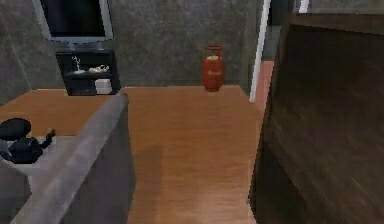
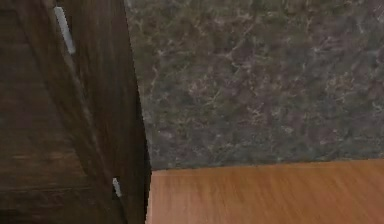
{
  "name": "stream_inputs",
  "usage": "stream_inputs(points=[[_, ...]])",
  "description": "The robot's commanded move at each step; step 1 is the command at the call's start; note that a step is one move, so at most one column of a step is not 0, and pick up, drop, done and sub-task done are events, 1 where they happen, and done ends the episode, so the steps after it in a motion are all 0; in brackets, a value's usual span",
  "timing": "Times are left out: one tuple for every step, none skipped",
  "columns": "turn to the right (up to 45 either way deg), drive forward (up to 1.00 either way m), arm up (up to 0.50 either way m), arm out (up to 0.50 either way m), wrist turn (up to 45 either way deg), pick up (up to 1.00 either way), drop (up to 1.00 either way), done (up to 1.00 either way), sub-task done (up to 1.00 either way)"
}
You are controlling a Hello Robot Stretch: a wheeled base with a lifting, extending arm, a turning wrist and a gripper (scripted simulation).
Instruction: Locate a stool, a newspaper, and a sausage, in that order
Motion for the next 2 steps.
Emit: stream_inputs(points=[[9.0,0.00,0.00,0.00,0.0,0.00,0.00,0.00,0.00],[0.0,1.00,0.00,0.00,0.0,0.00,0.00,0.00,0.00]])
